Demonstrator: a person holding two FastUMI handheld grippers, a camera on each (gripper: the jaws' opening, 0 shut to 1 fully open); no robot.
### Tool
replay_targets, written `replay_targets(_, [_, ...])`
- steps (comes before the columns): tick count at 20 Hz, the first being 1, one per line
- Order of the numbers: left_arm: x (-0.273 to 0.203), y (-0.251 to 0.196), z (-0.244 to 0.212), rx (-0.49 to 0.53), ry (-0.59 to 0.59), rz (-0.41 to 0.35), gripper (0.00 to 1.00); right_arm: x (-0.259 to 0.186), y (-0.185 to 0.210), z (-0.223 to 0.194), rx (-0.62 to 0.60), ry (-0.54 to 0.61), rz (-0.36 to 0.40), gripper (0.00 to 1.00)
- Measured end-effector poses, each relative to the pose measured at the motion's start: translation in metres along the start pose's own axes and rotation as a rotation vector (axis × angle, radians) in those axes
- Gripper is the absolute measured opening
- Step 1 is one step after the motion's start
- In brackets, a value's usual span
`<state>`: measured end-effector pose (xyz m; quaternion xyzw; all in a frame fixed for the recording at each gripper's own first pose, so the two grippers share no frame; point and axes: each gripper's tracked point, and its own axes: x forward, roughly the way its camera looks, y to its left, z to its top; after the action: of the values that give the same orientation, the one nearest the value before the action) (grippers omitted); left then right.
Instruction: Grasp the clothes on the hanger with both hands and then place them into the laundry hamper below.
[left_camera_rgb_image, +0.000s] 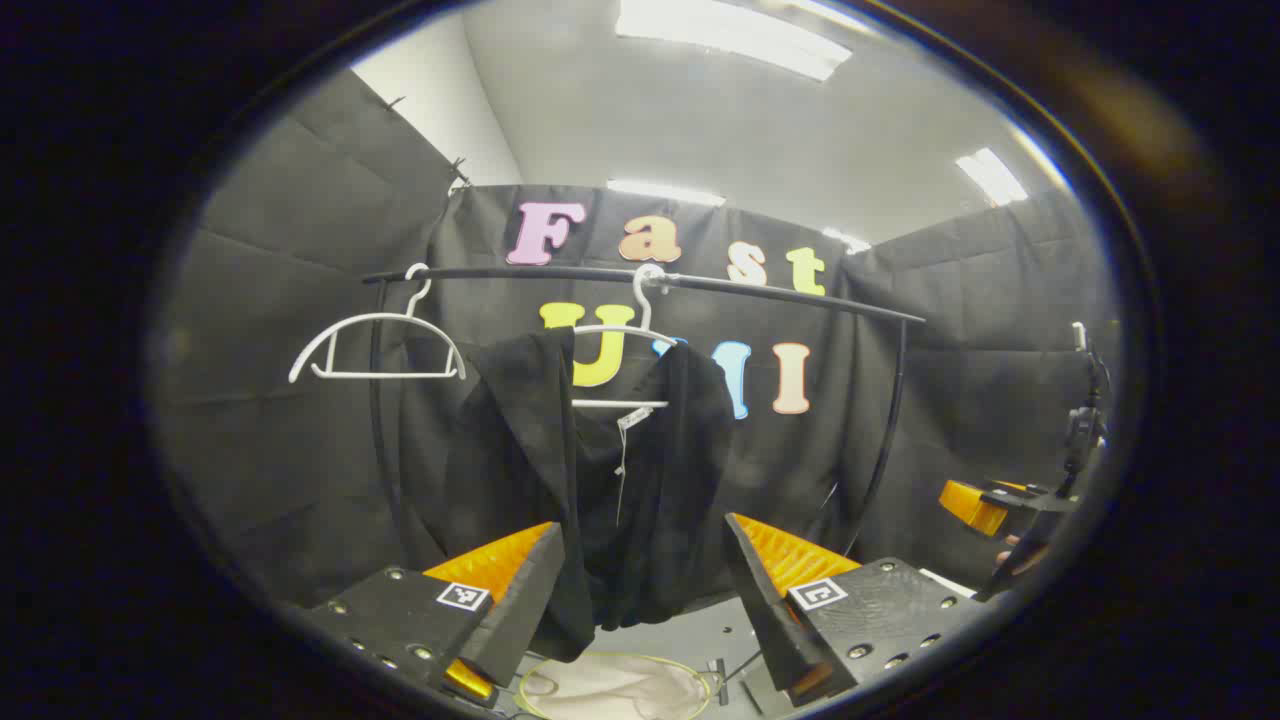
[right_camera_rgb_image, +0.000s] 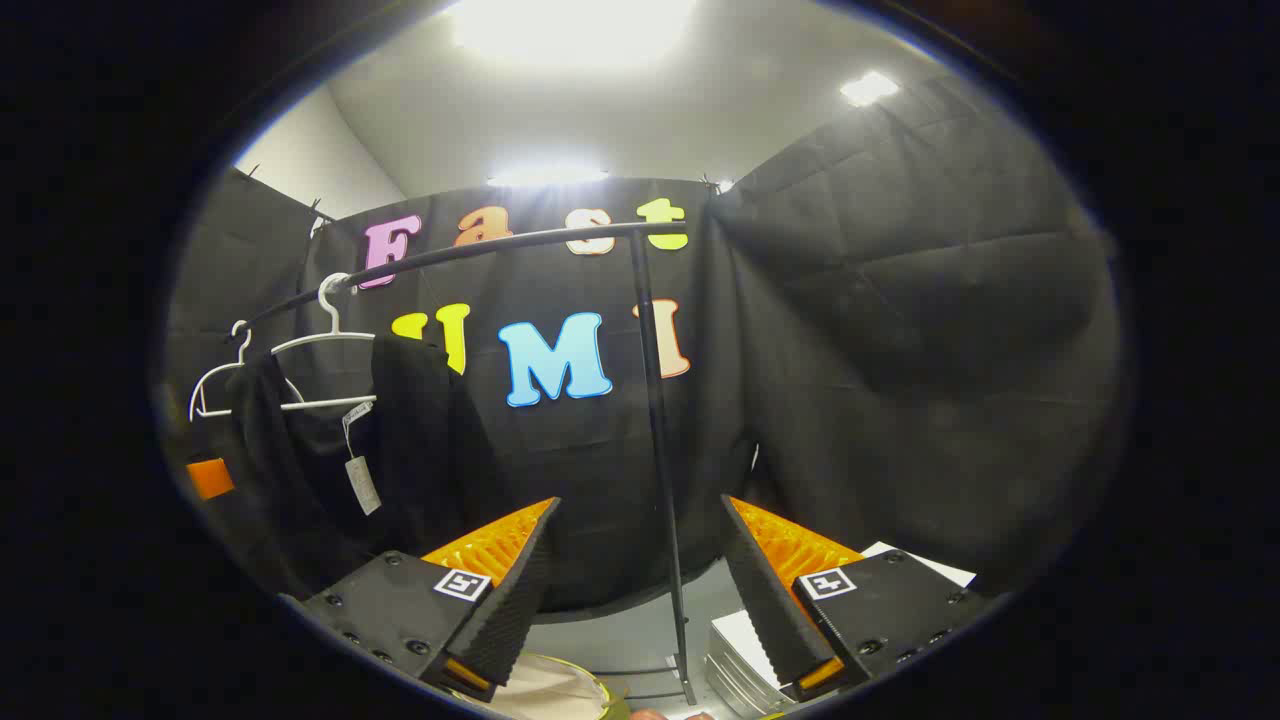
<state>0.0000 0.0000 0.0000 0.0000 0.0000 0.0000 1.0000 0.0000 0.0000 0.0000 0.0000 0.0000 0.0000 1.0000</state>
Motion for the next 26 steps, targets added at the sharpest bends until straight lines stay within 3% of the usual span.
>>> replay_targets(15, [-0.013,0.010,0.003,0.071,-0.017,0.056,0.92,-0.006,0.012,-0.007,-0.014,0.012,0.052,0.96])
replay_targets(16, [-0.015,0.011,0.002,0.072,-0.015,0.065,0.92,-0.006,0.014,-0.009,-0.011,0.018,0.053,0.92])
replay_targets(19, [-0.024,0.016,0.009,0.067,-0.020,0.098,0.92,-0.006,0.023,-0.010,-0.006,0.031,0.066,0.96])
replay_targets(26, [-0.016,0.024,0.020,0.058,-0.024,0.163,0.92,0.017,0.057,0.004,-0.028,0.020,0.153,0.96])
